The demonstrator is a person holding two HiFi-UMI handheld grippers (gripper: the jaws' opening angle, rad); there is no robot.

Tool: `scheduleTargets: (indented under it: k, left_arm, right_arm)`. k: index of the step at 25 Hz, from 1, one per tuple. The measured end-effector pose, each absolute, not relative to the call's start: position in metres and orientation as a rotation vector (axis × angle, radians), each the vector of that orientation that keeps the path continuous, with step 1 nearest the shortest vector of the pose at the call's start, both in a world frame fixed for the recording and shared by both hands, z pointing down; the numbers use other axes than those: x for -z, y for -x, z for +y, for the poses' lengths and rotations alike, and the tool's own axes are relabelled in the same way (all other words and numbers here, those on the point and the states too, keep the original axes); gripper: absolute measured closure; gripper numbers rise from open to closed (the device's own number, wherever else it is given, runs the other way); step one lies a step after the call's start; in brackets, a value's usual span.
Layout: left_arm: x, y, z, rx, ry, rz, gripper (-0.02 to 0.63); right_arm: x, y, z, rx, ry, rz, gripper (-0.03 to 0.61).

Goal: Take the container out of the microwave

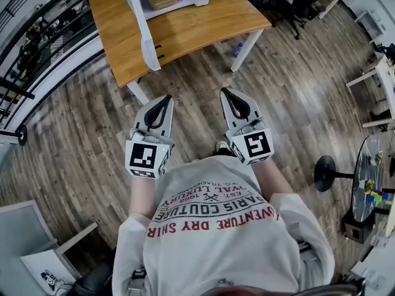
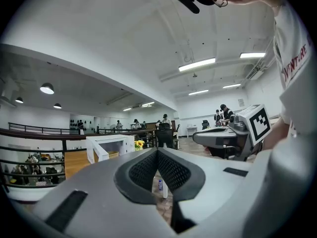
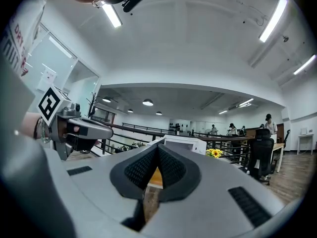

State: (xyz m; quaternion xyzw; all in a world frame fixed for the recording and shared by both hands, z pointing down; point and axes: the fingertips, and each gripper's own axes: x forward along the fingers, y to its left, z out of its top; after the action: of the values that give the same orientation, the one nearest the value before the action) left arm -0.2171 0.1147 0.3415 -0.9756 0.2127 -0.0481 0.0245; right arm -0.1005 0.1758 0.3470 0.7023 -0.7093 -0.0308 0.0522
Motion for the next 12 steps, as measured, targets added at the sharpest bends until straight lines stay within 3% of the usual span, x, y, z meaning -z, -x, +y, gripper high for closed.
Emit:
scheduleTargets:
  k: [9, 11, 12]
  left_arm:
    - [-0.345, 0.213, 0.096, 0.101, 3.086, 0.733, 0.600]
    - [-0.347, 0.211, 0.091, 0.111, 3.083, 0.753, 0.600]
    - [-0.349, 0.210, 0.087, 0.119, 3.080, 0.764, 0.600]
  right_arm:
    - [-0.344, 0.085, 0.151, 0.152, -2.127, -2.145, 0.537]
    - [-0.346, 0.078, 0.142, 0.118, -2.109, -2.161, 0.389]
    - [-0.348, 0.075, 0.137, 0.105, -2.102, -2.167, 0.374]
